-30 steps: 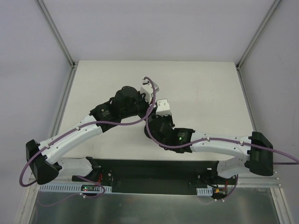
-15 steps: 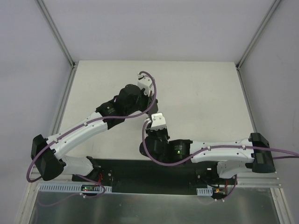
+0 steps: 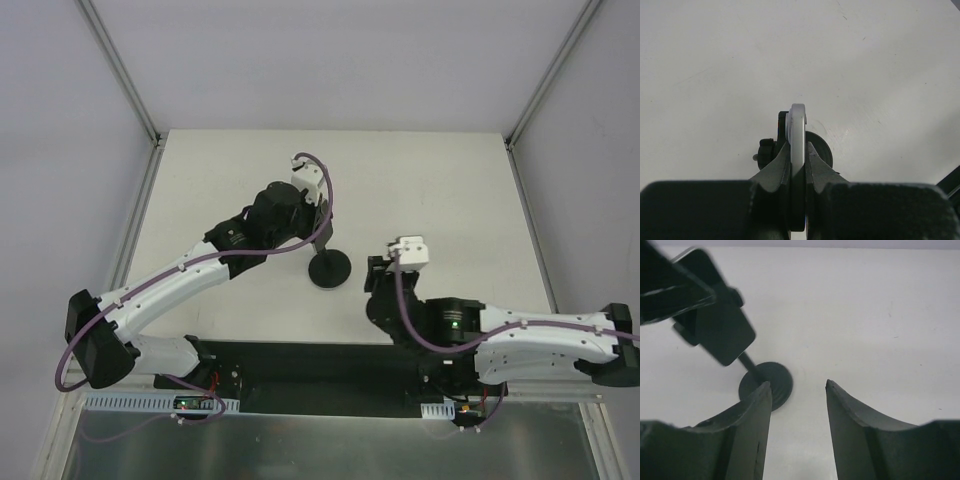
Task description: Place the phone on the phone stand
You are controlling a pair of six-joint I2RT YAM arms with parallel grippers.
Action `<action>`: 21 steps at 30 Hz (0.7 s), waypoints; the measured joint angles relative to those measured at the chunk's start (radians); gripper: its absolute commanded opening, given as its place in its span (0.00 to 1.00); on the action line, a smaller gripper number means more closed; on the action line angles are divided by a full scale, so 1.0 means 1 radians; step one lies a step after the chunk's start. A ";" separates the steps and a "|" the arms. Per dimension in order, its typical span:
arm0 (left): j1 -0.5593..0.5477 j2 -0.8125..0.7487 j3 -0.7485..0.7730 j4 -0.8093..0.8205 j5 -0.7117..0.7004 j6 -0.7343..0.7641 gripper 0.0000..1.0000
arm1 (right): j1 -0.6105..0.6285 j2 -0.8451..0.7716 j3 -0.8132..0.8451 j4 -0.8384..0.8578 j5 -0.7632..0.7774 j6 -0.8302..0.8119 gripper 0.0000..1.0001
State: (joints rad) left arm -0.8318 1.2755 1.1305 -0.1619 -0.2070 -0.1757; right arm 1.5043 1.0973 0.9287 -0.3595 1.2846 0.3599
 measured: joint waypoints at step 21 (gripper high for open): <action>0.069 -0.064 -0.056 0.024 0.198 -0.103 0.00 | -0.232 -0.453 -0.331 0.057 -0.375 -0.092 0.50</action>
State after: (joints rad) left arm -0.7631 1.2114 1.0744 -0.1383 -0.0093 -0.2787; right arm 1.2728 0.6441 0.5980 -0.3023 0.9100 0.2684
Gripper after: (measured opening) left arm 0.052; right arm 0.496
